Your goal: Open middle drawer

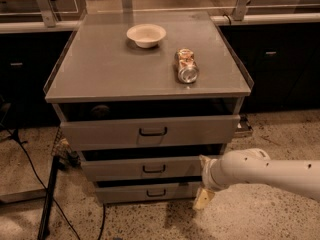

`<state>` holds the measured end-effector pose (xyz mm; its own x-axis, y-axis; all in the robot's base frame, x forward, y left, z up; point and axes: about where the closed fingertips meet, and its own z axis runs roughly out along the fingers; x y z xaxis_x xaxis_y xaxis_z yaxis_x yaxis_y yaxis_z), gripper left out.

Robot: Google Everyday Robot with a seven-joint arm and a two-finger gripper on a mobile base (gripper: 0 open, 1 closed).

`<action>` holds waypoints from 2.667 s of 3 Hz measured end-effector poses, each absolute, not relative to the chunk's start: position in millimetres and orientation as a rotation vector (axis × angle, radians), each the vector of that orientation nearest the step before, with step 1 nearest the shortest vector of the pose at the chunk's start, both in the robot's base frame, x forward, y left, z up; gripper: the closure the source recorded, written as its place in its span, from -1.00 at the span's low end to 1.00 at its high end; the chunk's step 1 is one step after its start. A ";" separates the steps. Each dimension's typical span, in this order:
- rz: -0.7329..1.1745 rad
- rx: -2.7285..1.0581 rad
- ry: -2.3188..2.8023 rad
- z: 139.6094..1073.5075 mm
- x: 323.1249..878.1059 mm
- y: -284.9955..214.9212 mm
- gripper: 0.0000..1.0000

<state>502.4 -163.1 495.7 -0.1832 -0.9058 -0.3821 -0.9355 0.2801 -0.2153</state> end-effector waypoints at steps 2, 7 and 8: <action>0.143 -1.607 2.037 470.2 522.9 -163.7 -1.00; 0.254 -1.691 1.864 421.9 588.9 -119.9 -1.00; 0.266 -1.709 1.914 400.9 593.0 -124.9 -1.00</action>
Offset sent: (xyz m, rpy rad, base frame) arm 0.0392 0.0033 -0.0351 0.1507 -0.1044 0.0512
